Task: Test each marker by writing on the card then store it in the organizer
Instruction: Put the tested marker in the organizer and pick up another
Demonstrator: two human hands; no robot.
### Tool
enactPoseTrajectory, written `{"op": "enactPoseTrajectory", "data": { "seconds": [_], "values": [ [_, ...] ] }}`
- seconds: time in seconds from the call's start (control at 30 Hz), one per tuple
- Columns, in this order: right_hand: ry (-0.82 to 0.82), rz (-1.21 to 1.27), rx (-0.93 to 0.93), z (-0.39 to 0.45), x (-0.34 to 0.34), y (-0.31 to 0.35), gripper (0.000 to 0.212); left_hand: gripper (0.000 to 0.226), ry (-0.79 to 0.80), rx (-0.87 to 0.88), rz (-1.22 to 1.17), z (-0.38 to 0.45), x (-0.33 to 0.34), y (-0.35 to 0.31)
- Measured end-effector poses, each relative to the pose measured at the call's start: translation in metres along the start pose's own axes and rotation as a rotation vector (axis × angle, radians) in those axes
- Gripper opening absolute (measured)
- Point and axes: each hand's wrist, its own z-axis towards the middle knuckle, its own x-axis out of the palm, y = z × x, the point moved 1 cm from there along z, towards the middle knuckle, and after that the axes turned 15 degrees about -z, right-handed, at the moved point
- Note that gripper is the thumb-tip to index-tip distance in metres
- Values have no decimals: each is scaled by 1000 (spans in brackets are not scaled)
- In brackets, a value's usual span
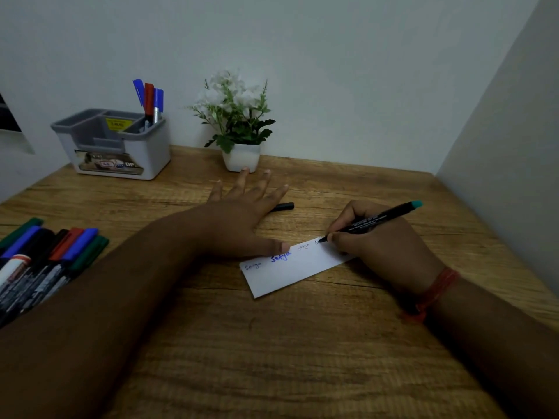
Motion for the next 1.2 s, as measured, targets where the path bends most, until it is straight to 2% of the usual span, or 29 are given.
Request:
{"op": "enactPoseTrajectory", "data": {
  "seconds": [0.77, 1.2],
  "values": [
    [-25, 1, 7, 1, 0, -1, 9, 115, 13, -2, -18, 3, 1, 5],
    [-30, -12, -14, 0, -1, -1, 8, 109, 6, 10, -25, 2, 2, 5]
  ]
}}
